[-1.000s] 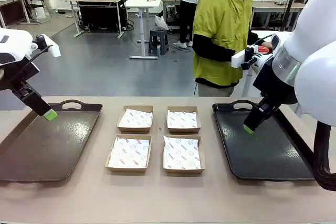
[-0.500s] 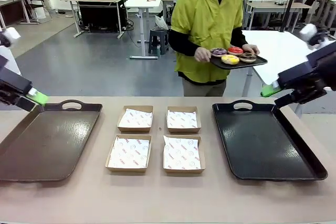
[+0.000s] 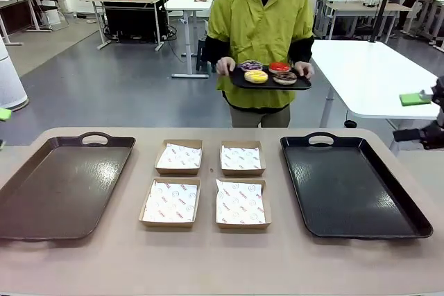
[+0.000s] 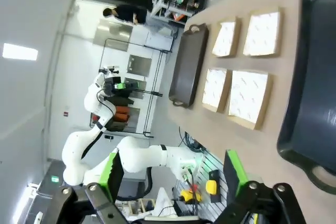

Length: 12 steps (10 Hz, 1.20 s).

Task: Individually package the donuts and arrange them on the tray.
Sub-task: Pick up one Paper togo box.

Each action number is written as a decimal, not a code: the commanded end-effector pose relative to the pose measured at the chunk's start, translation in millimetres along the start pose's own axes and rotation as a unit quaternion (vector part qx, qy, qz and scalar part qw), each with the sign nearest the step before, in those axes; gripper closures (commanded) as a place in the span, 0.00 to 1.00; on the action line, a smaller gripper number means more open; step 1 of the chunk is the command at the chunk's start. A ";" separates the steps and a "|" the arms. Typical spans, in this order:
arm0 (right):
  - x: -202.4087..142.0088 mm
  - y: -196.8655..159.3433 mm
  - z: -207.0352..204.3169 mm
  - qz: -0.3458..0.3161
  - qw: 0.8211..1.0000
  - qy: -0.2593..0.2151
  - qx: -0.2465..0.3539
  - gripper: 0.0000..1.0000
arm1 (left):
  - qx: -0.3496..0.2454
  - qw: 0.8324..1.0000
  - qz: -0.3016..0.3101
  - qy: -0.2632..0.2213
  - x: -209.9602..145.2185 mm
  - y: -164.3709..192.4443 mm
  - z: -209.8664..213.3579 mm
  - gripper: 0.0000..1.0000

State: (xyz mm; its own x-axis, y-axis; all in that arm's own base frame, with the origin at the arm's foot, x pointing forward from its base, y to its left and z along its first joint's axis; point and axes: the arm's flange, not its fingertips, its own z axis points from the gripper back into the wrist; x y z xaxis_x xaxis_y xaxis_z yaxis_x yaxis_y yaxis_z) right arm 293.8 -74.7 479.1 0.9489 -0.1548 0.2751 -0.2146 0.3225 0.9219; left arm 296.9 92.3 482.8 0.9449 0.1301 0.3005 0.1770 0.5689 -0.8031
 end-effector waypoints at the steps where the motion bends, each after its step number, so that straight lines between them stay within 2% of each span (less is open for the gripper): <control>1: -45.1 -27.3 -2.9 0.007 1.000 0.010 -0.025 0.00 | -0.003 1.000 0.010 -0.010 -8.7 19.2 19.1 0.00; 3: -48.1 -48.8 16.4 -0.007 1.000 0.005 -0.025 0.00 | -0.068 0.996 0.035 -0.046 -19.1 42.9 47.9 0.00; 5: -47.0 -63.8 26.6 -0.016 1.000 -0.005 -0.016 0.00 | -0.126 0.989 0.055 -0.053 -28.3 70.8 60.3 0.00; 6: -47.0 -68.5 29.4 -0.018 1.000 -0.006 -0.014 0.00 | -0.143 0.987 0.054 -0.042 -33.4 78.4 63.8 0.00; 8: -44.4 -67.4 30.5 -0.008 1.000 -0.018 -0.013 0.00 | -0.132 0.990 0.052 -0.016 -35.5 76.2 59.5 0.00; 9: -28.7 -68.0 45.4 -0.029 0.999 -0.011 -0.017 0.00 | -0.125 0.991 0.042 -0.005 -34.2 71.8 56.6 0.00; 10: -28.7 -68.0 45.4 -0.029 0.999 -0.011 -0.017 0.00 | -0.138 0.988 0.062 -0.028 -42.2 76.0 55.9 0.00; 12: -28.7 -68.0 45.4 -0.029 0.999 -0.011 -0.017 0.00 | -0.138 0.988 0.062 -0.028 -42.2 76.0 55.9 0.00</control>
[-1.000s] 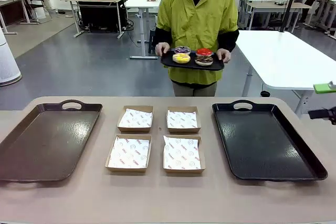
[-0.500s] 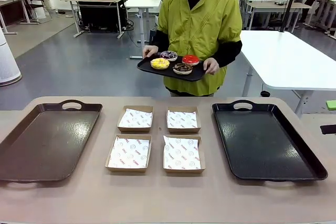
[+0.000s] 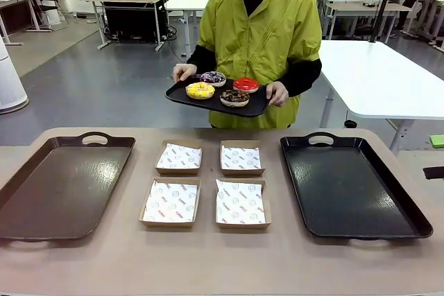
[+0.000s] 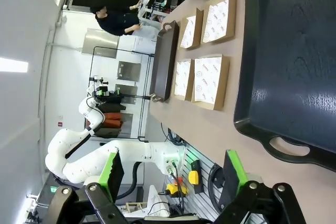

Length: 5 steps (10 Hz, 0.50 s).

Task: Individually package the donuts and arrange them on the tray.
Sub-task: Pick up one Paper togo box.

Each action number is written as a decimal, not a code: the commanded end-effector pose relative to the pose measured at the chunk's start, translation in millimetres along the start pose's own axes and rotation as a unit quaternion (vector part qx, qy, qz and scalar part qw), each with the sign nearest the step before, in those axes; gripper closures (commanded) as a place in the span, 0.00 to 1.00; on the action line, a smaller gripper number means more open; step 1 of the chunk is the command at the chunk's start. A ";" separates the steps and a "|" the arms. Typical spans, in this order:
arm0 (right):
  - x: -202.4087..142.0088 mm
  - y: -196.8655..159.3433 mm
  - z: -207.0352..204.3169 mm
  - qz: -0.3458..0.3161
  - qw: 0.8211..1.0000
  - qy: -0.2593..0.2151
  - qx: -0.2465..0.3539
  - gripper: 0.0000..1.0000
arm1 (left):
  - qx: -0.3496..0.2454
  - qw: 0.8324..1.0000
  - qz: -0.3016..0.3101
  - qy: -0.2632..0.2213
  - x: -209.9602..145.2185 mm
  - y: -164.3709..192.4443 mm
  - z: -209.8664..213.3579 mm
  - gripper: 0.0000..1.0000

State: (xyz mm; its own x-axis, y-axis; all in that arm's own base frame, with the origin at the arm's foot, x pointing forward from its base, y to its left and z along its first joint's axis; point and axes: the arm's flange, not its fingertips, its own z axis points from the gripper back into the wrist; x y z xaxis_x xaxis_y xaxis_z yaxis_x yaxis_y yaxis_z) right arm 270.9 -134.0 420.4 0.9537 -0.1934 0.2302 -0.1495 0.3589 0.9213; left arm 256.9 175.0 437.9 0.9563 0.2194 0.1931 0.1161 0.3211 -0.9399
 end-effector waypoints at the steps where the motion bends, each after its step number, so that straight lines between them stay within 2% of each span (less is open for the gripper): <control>1: 0.0 0.3 0.8 -0.001 1.000 0.000 0.008 0.00 | -0.012 1.000 -0.007 -0.011 -1.6 0.0 0.9 0.00; 5: 0.0 0.3 0.8 -0.001 1.000 0.000 0.008 0.00 | -0.012 1.000 -0.007 -0.011 -1.6 0.0 0.9 0.00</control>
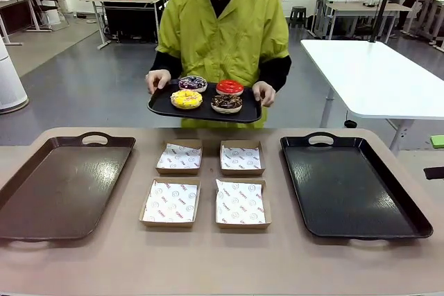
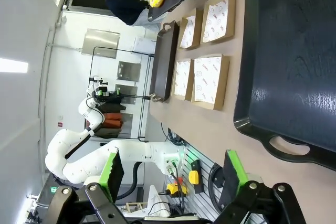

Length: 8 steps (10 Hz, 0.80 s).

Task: Individually package the donuts and arrange them on the tray.
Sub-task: Pick up one Paper togo box.

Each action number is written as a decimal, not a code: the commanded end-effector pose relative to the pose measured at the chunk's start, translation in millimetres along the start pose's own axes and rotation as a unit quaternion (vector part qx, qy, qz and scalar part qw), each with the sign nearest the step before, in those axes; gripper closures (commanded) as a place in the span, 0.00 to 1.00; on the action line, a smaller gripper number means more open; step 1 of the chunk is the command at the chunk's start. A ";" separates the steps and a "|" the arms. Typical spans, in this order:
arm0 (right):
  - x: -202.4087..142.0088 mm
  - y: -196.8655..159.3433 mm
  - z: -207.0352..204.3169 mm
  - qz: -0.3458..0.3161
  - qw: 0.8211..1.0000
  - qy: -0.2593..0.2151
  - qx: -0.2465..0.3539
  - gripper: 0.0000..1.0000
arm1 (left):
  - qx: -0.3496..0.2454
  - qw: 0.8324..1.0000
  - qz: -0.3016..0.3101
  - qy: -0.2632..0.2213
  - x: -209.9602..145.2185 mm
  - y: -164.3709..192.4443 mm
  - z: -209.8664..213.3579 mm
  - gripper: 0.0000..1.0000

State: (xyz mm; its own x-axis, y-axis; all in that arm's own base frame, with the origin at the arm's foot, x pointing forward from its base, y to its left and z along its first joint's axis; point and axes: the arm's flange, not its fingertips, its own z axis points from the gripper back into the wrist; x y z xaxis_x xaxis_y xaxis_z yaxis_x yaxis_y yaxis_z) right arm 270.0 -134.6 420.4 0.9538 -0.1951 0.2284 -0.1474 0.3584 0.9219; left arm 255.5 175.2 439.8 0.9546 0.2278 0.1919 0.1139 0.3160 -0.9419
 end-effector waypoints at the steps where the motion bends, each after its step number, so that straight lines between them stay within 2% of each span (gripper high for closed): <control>1: 0.7 0.3 -0.1 0.000 1.000 0.000 0.007 0.00 | -0.009 1.000 -0.009 -0.007 -0.7 1.9 -0.1 0.00; 8: 0.7 0.3 -0.1 0.000 1.000 0.000 0.007 0.00 | -0.009 1.000 -0.009 -0.007 -0.7 1.9 -0.1 0.00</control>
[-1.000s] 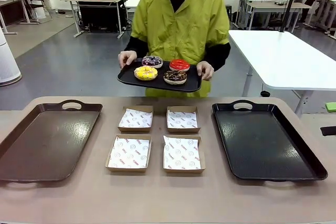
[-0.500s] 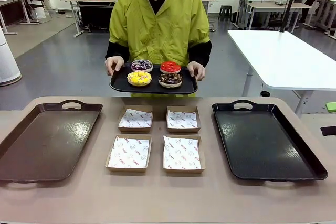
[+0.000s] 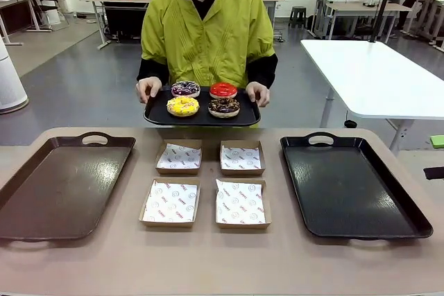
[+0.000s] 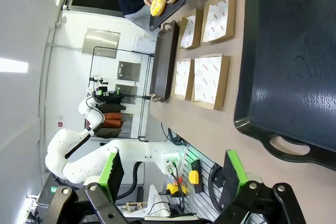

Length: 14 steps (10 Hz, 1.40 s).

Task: Individually package the donuts and arrange them on the tray.
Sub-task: Pick up one Paper togo box.

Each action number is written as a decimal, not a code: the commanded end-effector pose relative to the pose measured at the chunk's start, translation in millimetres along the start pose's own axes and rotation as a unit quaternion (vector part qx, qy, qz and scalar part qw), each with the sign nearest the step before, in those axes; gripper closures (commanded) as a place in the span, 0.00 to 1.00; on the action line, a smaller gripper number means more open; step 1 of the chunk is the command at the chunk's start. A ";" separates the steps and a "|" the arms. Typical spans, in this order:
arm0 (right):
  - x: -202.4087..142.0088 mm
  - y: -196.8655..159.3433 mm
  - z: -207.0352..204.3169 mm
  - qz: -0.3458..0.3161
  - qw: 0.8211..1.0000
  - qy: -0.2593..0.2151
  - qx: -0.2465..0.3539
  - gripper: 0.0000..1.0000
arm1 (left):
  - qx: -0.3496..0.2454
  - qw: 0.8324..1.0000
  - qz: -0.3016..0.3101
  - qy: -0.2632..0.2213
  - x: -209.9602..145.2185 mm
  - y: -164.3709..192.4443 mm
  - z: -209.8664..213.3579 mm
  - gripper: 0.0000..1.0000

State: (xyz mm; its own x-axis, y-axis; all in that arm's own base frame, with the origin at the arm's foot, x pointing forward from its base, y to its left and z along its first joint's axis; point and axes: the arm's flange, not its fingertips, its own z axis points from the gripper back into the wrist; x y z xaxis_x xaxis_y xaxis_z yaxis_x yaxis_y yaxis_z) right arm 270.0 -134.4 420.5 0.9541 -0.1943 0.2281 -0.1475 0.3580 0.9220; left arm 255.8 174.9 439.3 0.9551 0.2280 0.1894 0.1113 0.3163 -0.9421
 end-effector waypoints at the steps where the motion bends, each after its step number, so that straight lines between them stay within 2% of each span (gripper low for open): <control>1: 0.7 0.2 0.1 0.000 1.000 0.000 0.007 0.00 | -0.010 1.000 -0.010 -0.007 -0.8 1.5 0.3 0.00; 4: 0.0 0.0 0.0 0.000 1.000 0.000 0.000 0.00 | -0.010 1.000 -0.010 -0.007 -0.8 1.5 0.3 0.00; 6: 44.8 33.1 -16.3 -0.022 0.998 0.001 -0.064 0.00 | -0.010 1.000 -0.010 -0.007 -0.8 1.5 0.3 0.00; 7: 63.2 51.9 -31.7 -0.035 0.996 0.023 -0.084 0.00 | -0.010 1.000 -0.010 -0.007 -0.8 1.5 0.3 0.00; 9: 86.0 90.7 -78.6 -0.052 0.986 0.067 -0.146 0.00 | -0.010 1.000 -0.010 -0.007 -0.8 1.5 0.3 0.00; 11: 91.7 121.6 -148.0 -0.028 0.970 0.090 -0.226 0.00 | -0.010 1.000 -0.010 -0.007 -0.8 1.5 0.3 0.00; 14: 74.2 124.1 -239.6 0.008 0.941 0.099 -0.324 0.00 | -0.010 1.000 -0.010 -0.007 -0.8 1.5 0.3 0.00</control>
State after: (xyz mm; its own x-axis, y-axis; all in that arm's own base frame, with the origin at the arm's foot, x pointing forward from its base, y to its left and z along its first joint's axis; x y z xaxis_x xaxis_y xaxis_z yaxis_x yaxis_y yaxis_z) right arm 378.1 105.8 492.0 0.9915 -0.0155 0.1293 -0.0633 0.8107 0.5821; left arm 256.0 174.5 438.6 0.9557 0.2276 0.1868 0.1088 0.3164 -0.9424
